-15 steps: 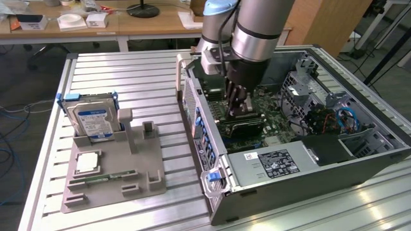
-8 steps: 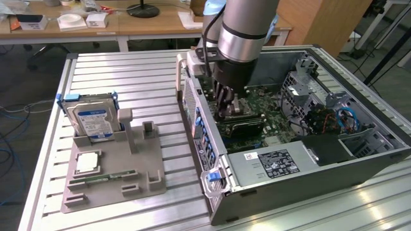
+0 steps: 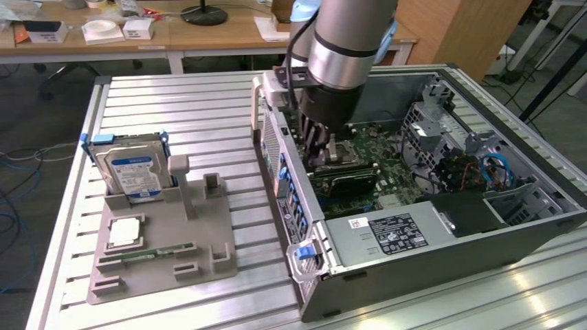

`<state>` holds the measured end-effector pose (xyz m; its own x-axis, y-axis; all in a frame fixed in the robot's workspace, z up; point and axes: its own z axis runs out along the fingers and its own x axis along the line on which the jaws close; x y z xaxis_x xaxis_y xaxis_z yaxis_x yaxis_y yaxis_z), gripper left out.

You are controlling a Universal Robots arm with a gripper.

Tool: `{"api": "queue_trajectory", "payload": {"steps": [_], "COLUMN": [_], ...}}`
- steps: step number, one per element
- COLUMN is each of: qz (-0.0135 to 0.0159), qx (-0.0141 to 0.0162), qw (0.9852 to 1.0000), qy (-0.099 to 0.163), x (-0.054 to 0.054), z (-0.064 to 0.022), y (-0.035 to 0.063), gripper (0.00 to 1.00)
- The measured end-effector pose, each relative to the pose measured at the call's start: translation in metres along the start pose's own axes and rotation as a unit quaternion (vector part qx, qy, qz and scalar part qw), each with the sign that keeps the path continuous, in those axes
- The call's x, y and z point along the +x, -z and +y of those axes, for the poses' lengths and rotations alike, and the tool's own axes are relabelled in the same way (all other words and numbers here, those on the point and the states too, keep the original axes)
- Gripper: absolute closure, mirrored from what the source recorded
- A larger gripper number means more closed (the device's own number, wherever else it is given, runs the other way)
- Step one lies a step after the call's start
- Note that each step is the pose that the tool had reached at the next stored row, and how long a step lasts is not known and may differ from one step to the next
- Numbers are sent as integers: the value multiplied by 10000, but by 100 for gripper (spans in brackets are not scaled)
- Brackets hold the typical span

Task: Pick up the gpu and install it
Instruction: 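Press down on the gpu until it lock into place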

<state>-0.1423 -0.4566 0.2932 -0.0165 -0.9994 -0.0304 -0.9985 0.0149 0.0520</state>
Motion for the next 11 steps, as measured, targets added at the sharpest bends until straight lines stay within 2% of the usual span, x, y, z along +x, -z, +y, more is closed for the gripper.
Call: {"api": "queue_trajectory", "payload": {"steps": [4, 11], "qz": [-1, 0], "qx": [-17, -19], "qw": [10000, 10000], "qy": [1, 2], "x": [0, 1], "z": [24, 49], "y": [-2, -2], "gripper": [89, 89]}}
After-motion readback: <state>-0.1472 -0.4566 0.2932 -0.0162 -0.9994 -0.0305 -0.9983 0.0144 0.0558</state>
